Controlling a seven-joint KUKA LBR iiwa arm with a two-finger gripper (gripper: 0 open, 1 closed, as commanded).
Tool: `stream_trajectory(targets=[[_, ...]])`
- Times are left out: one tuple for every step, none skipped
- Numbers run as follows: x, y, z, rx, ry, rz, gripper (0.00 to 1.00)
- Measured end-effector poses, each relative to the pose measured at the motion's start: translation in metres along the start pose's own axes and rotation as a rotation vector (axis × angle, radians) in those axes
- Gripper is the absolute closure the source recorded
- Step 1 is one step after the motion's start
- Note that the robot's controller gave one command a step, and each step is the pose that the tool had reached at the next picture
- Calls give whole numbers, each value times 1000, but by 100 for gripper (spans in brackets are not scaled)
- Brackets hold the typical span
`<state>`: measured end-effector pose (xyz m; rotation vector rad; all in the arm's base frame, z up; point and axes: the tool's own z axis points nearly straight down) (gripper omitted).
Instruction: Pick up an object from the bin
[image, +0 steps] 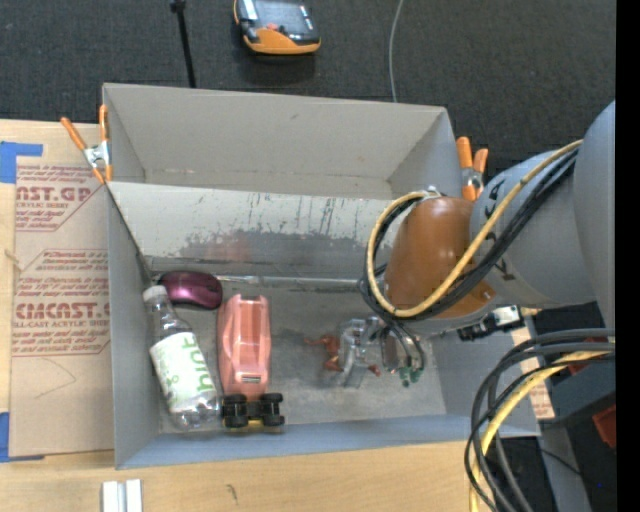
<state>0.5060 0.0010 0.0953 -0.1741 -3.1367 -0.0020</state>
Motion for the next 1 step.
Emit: stream_trajectory(targets=[[0, 0, -12, 0, -2, 0, 100]])
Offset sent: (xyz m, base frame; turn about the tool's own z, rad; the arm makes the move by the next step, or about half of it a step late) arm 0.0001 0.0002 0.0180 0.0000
